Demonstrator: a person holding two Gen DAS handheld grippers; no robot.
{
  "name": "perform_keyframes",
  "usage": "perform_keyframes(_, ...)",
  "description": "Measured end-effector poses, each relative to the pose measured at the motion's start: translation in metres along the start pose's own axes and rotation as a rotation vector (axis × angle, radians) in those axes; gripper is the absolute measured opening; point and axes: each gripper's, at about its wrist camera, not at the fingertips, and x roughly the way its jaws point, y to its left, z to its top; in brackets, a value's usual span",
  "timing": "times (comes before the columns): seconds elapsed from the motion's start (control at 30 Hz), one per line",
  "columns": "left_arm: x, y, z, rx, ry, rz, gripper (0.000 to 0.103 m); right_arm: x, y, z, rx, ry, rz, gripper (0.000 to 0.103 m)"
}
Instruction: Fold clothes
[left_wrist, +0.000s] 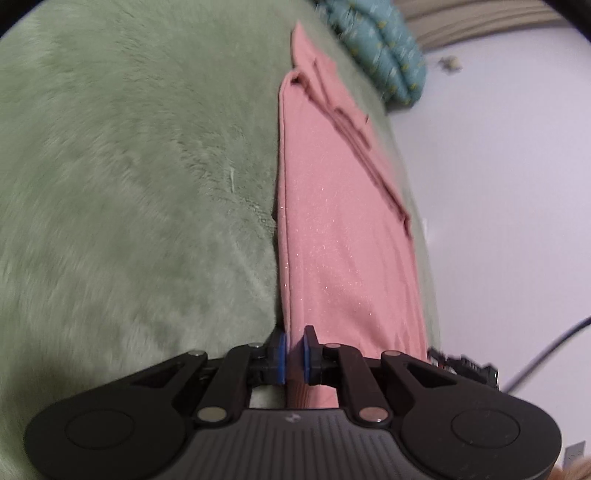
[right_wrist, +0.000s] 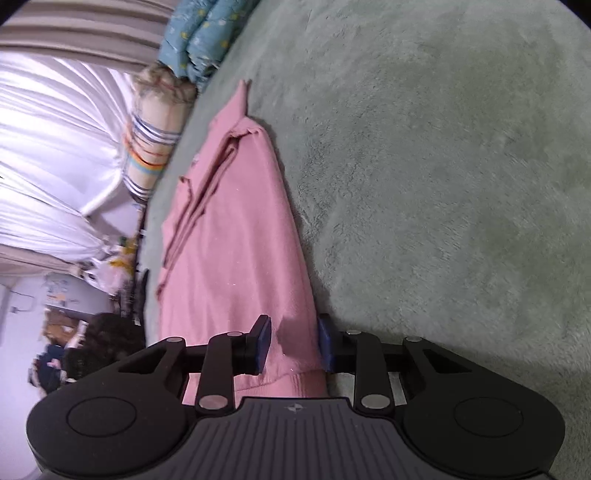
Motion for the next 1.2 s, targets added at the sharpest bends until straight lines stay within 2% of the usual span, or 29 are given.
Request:
perform_keyframes(0.07, -0.008, 0.001, -0.013, -0.028, -0.067, -0.008, 0.009, -0.006, -0.007, -0.006, 0.043, -0.007, 0.029, 0.03)
perform_keyframes(0.13, -0.017, 0.002, -0.028, -0.127, -0.137, -0.003, 0.014, -0.017, -0.011, -0.015, 0.075, -0.025, 0.036, 0.034)
perform_keyframes(0.2, -0.022, -0.006, -0.031, -0.164, -0.141, 0.036, 0.018, -0.035, -0.012, -0.033, 0.105, -0.077, 0.035, 0.036)
perform_keyframes(0.23, -0.024, -0.011, -0.031, -0.178, -0.138, 0.057, 0.025, -0.043, -0.012, -0.041, 0.116, -0.105, 0.032, 0.038)
perform_keyframes(0.27, -0.025, -0.017, -0.031, -0.169, -0.129, 0.072, 0.036, -0.05, -0.012, -0.048, 0.127, -0.133, 0.033, 0.041)
perform_keyframes(0.3, -0.026, -0.022, -0.029, -0.155, -0.118, 0.085, 0.041, -0.054, -0.013, -0.055, 0.135, -0.165, 0.045, 0.045)
perform_keyframes(0.33, -0.028, -0.031, -0.029, -0.133, -0.103, 0.108, 0.05, -0.056, -0.014, -0.061, 0.144, -0.191, 0.057, 0.045)
perform_keyframes(0.37, -0.03, -0.038, -0.029, -0.112, -0.091, 0.135, 0.054, -0.054, -0.015, -0.064, 0.152, -0.196, 0.071, 0.045)
perform_keyframes(0.4, -0.031, -0.042, -0.029, -0.098, -0.084, 0.152, 0.054, -0.051, -0.017, -0.07, 0.163, -0.199, 0.09, 0.045)
perform_keyframes(0.5, -0.029, -0.049, -0.03, -0.066, -0.058, 0.189, 0.055, -0.045, -0.016, -0.075, 0.144, -0.209, 0.067, 0.045)
perform_keyframes(0.67, -0.027, -0.032, -0.039, -0.177, -0.125, 0.117, 0.056, -0.03, -0.005, -0.071, 0.044, -0.186, -0.003, 0.043)
perform_keyframes(0.7, -0.028, -0.032, -0.041, -0.175, -0.131, 0.115, 0.053, -0.029, -0.006, -0.071, 0.043, -0.187, -0.005, 0.043)
perform_keyframes(0.77, -0.026, -0.038, -0.042, -0.105, -0.121, 0.153, 0.037, -0.027, -0.007, -0.071, 0.047, -0.195, -0.005, 0.043)
perform_keyframes(0.8, -0.024, -0.043, -0.043, -0.056, -0.104, 0.172, 0.031, -0.026, -0.009, -0.069, 0.065, -0.195, 0.01, 0.043)
perform_keyframes(0.83, -0.021, -0.045, -0.042, -0.023, -0.075, 0.172, 0.018, -0.024, -0.011, -0.067, 0.081, -0.195, 0.024, 0.044)
perform_keyframes(0.87, -0.018, -0.046, -0.042, 0.003, -0.045, 0.168, 0.014, -0.024, -0.013, -0.066, 0.086, -0.189, 0.034, 0.044)
perform_keyframes(0.97, -0.015, -0.04, -0.041, -0.009, -0.009, 0.119, 0.016, -0.022, -0.02, -0.06, 0.092, -0.153, 0.07, 0.044)
perform_keyframes(1.07, -0.009, -0.026, -0.036, -0.092, 0.018, 0.023, 0.032, -0.017, -0.023, -0.053, 0.07, -0.088, 0.09, 0.044)
perform_keyframes(1.13, -0.005, -0.026, -0.035, -0.104, 0.024, -0.002, 0.037, -0.015, -0.022, -0.05, 0.06, -0.061, 0.085, 0.043)
perform_keyframes(1.2, 0.001, -0.034, -0.032, -0.088, 0.033, -0.009, 0.048, -0.013, -0.021, -0.048, 0.051, -0.038, 0.079, 0.043)
